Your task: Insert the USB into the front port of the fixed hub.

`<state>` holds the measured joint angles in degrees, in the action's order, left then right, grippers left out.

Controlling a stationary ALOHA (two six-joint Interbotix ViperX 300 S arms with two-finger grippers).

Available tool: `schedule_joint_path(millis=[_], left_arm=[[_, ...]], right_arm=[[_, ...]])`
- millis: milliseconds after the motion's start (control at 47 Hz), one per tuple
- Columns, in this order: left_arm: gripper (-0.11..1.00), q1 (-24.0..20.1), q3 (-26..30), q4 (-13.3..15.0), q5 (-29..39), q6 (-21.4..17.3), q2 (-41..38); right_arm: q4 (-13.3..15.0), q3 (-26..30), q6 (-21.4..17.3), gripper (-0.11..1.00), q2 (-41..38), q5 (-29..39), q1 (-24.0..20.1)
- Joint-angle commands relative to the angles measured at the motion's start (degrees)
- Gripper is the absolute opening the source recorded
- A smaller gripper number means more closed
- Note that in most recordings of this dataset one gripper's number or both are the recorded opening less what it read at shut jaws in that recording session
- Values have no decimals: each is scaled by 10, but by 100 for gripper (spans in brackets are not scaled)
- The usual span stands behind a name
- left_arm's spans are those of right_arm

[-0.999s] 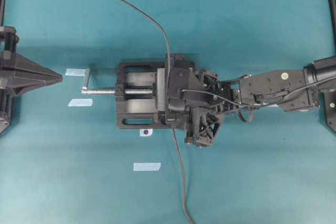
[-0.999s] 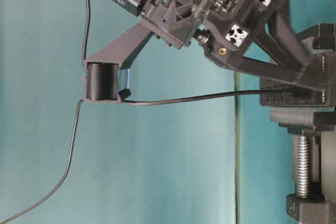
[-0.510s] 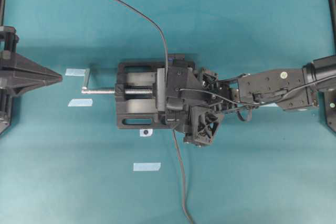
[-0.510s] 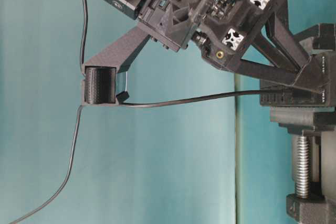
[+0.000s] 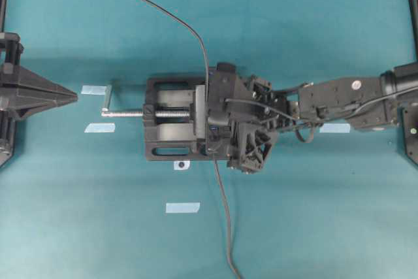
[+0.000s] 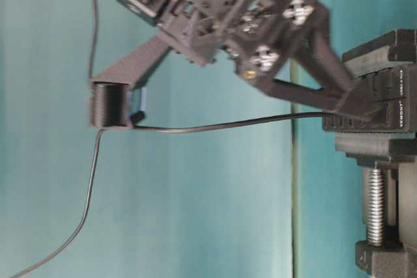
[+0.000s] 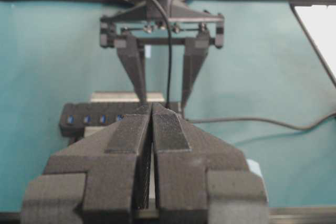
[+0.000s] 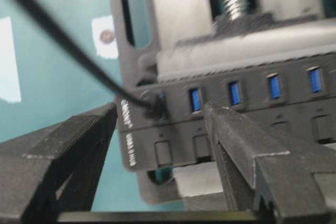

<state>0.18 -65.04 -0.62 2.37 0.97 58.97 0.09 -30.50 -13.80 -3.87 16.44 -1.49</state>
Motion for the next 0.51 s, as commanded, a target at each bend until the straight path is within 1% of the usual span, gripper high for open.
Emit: schedule_joint_path(millis=[0,489], left_arm=[[0,1,5,-1,-6,0,-4],[0,1,4,-1,-6,0,-4]], right_arm=[[2,6,-4,72,26,-3,3],[1,-16,-4,72,65,5,0]])
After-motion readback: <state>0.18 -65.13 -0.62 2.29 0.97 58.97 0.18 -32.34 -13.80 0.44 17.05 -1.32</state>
